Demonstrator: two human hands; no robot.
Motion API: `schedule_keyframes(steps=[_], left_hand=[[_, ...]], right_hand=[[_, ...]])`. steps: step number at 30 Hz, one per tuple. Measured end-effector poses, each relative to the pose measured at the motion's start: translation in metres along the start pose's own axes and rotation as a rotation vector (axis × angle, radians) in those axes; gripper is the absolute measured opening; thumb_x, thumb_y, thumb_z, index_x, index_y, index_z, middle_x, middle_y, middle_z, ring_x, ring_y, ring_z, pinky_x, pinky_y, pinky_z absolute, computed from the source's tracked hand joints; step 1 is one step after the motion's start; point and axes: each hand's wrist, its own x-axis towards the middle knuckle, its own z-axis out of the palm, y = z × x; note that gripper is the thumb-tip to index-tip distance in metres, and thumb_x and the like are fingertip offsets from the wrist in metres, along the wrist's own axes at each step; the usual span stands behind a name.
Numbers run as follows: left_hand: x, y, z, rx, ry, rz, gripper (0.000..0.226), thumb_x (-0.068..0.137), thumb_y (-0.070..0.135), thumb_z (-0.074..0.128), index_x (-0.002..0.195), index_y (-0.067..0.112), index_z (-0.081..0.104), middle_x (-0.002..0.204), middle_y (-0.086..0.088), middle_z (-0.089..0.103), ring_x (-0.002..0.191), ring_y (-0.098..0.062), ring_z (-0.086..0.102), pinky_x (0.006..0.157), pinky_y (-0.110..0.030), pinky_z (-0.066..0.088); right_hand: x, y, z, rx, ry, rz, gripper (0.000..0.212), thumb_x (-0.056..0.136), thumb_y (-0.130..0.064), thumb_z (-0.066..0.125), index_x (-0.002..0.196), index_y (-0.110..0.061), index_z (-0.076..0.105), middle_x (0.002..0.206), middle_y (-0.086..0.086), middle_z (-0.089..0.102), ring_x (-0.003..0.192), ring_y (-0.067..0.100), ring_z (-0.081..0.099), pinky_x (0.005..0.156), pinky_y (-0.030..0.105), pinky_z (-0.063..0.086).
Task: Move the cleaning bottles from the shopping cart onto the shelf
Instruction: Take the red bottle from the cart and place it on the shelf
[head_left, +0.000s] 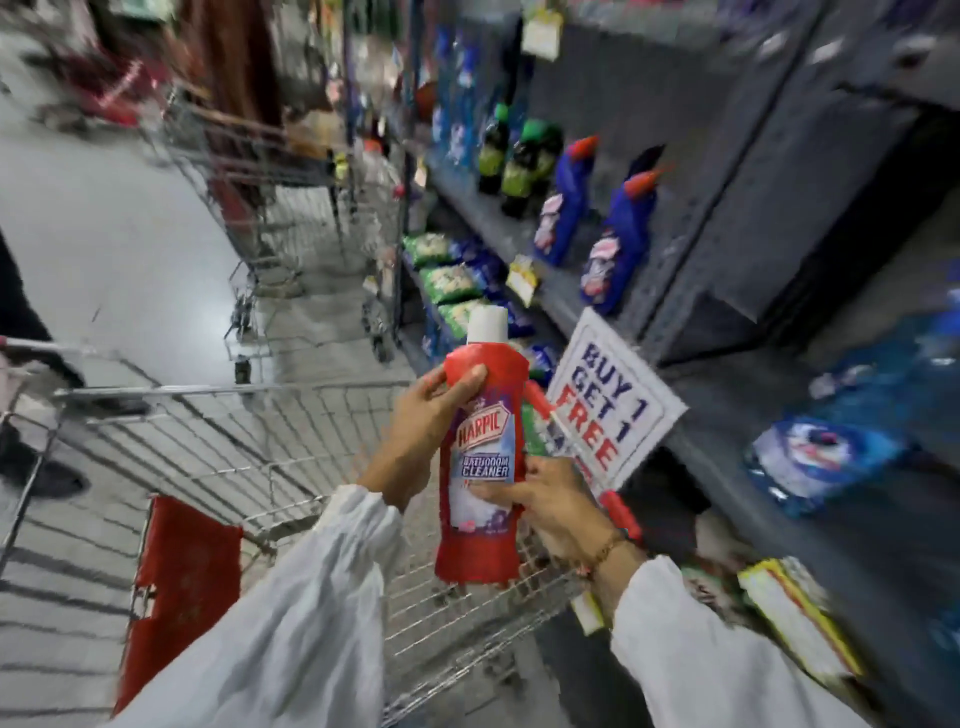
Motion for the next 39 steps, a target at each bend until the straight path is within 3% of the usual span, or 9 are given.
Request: schedule_keyframes(steps=[4, 7, 12, 15, 18, 22, 27, 32, 39], left_hand=[[-0.041, 0.054, 0.071, -0.028, -0.076, 0.125, 0.032, 0.079, 0.022, 0.071, 0.105, 0.005, 0.069, 0.103, -0.022, 0.07, 0.085, -0.031, 0.068, 0.085, -0.045, 0.057], [-0.075, 0.09, 0.121, -0.002, -0.155, 0.222, 0.024, 0.076, 0.027, 0.074, 0.094, 0.011, 0.074, 0.096, -0.016, 0.074, 0.085, -0.029, 0.069, 0.09, -0.05, 0.054], [-0.136, 0.135, 0.189, 0.0, -0.361, 0.377, 0.013, 0.079, 0.024, 0.071, 0.084, 0.013, 0.074, 0.079, -0.007, 0.076, 0.07, -0.021, 0.07, 0.074, -0.036, 0.059], [-0.163, 0.151, 0.222, -0.023, -0.416, 0.419, 0.017, 0.075, 0.028, 0.074, 0.082, 0.013, 0.075, 0.083, -0.011, 0.075, 0.074, -0.025, 0.069, 0.078, -0.041, 0.057], [-0.182, 0.163, 0.248, -0.016, -0.457, 0.464, 0.025, 0.071, 0.035, 0.077, 0.086, 0.014, 0.075, 0.085, -0.011, 0.076, 0.075, -0.026, 0.07, 0.079, -0.043, 0.057], [-0.197, 0.173, 0.273, 0.01, -0.528, 0.512, 0.026, 0.077, 0.033, 0.071, 0.092, 0.012, 0.073, 0.088, -0.011, 0.076, 0.076, -0.026, 0.071, 0.08, -0.044, 0.057], [-0.199, 0.178, 0.297, 0.029, -0.587, 0.553, 0.023, 0.076, 0.035, 0.071, 0.088, 0.016, 0.073, 0.08, -0.006, 0.077, 0.071, -0.022, 0.071, 0.079, -0.044, 0.058], [-0.189, 0.202, 0.324, 0.103, -0.565, 0.729, 0.02, 0.08, 0.04, 0.067, 0.085, 0.021, 0.072, 0.076, 0.002, 0.077, 0.069, -0.014, 0.073, 0.066, -0.029, 0.059], [-0.147, 0.261, 0.396, 0.147, -0.661, 0.931, 0.027, 0.086, 0.039, 0.061, 0.088, 0.013, 0.07, 0.088, -0.006, 0.075, 0.082, -0.022, 0.071, 0.078, -0.042, 0.059]], right_hand=[[-0.079, -0.053, -0.043, 0.041, 0.061, -0.148, 0.053, 0.047, -0.006, 0.088, 0.097, -0.001, 0.071, 0.094, 0.014, 0.075, 0.089, 0.032, 0.071, 0.078, 0.039, 0.058], [-0.143, -0.088, -0.074, 0.031, 0.089, -0.243, 0.026, 0.061, 0.007, 0.078, 0.084, -0.004, 0.071, 0.074, 0.003, 0.076, 0.067, 0.017, 0.072, 0.06, 0.027, 0.059], [-0.241, -0.127, -0.11, -0.02, 0.198, -0.381, 0.018, 0.063, 0.007, 0.077, 0.071, -0.008, 0.072, 0.071, 0.004, 0.076, 0.063, 0.016, 0.072, 0.062, 0.03, 0.06], [-0.284, -0.139, -0.127, -0.066, 0.275, -0.428, 0.021, 0.062, 0.002, 0.08, 0.08, -0.005, 0.073, 0.082, 0.009, 0.077, 0.073, 0.021, 0.073, 0.069, 0.034, 0.061], [-0.315, -0.148, -0.141, -0.067, 0.344, -0.478, 0.021, 0.062, 0.001, 0.079, 0.081, -0.004, 0.073, 0.081, 0.007, 0.077, 0.072, 0.019, 0.072, 0.068, 0.033, 0.06], [-0.338, -0.153, -0.156, -0.049, 0.426, -0.537, 0.017, 0.06, 0.003, 0.08, 0.072, -0.008, 0.073, 0.073, 0.004, 0.077, 0.066, 0.017, 0.072, 0.061, 0.028, 0.061], [-0.348, -0.158, -0.168, -0.042, 0.507, -0.543, 0.024, 0.058, -0.001, 0.082, 0.08, -0.004, 0.074, 0.087, 0.013, 0.077, 0.083, 0.029, 0.073, 0.078, 0.042, 0.059], [-0.345, -0.181, -0.181, 0.031, 0.571, -0.63, 0.037, 0.052, -0.006, 0.083, 0.087, -0.001, 0.072, 0.088, 0.014, 0.076, 0.076, 0.026, 0.073, 0.063, 0.031, 0.06], [-0.324, -0.241, -0.234, 0.178, 0.785, -0.896, 0.026, 0.058, 0.009, 0.078, 0.081, -0.004, 0.072, 0.079, 0.003, 0.076, 0.061, 0.016, 0.07, 0.056, 0.024, 0.057]])
